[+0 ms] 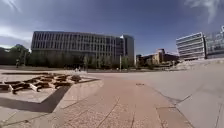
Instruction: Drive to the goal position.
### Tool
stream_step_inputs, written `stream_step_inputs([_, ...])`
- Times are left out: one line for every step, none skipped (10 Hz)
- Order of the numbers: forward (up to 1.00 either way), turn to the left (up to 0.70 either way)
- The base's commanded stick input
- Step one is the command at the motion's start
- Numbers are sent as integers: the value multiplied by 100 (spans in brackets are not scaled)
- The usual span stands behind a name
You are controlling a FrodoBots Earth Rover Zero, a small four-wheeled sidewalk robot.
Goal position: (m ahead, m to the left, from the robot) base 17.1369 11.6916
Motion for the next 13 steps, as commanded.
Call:
stream_step_inputs([50,0])
stream_step_inputs([50,0])
stream_step_inputs([50,0])
stream_step_inputs([50,0])
stream_step_inputs([50,0])
stream_step_inputs([50,0])
stream_step_inputs([50,0])
stream_step_inputs([50,0])
stream_step_inputs([50,0])
stream_step_inputs([50,0])
stream_step_inputs([50,0])
stream_step_inputs([50,0])
stream_step_inputs([50,0])
